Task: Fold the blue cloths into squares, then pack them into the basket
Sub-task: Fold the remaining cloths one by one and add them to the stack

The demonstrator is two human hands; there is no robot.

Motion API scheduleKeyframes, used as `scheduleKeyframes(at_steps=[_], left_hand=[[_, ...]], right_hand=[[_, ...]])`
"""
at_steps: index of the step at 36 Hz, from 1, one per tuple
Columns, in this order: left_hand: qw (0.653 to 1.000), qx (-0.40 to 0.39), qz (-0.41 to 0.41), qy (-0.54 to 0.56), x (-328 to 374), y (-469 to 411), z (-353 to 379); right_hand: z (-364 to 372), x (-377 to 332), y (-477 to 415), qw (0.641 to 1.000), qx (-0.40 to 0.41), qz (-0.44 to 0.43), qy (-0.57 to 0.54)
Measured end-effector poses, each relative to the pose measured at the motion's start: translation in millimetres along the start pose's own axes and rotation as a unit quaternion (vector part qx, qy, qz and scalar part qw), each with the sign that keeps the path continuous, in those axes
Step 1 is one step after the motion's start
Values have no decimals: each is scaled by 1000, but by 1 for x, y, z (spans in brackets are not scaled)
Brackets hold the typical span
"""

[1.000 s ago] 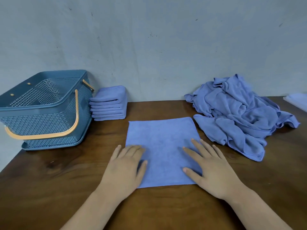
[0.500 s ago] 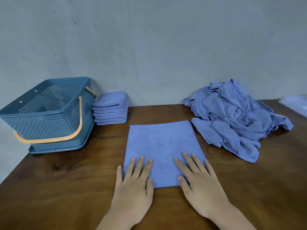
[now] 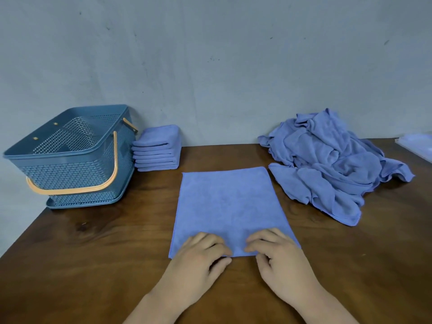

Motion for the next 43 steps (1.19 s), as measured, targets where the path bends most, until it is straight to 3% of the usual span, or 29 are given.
scheduleKeyframes(at_steps=[8, 15, 23, 35, 43], left_hand=[[997, 48, -19, -59, 1, -6, 2], [999, 3, -30, -35, 4, -8, 0], [996, 54, -62, -43, 0, -15, 6], [996, 40, -54, -56, 7, -21, 8], [992, 56, -91, -64, -28, 3, -26]], right_hand=[[0, -4, -2, 999, -19, 1, 34], [-1, -6, -5, 999, -4, -8, 44], [0, -6, -5, 999, -13, -1, 49], [3, -5, -6, 999, -11, -7, 51], [-20, 38, -3, 998, -19, 34, 41]])
Point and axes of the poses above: each hand's wrist, its own y-axis away from the middle knuckle, its own z-axis out of the palm, x = y × z, the point moved 7 cm from there along -y, towards the middle knuckle, and after that the axes turned 4 degrees about y, right-handed, at the moved point
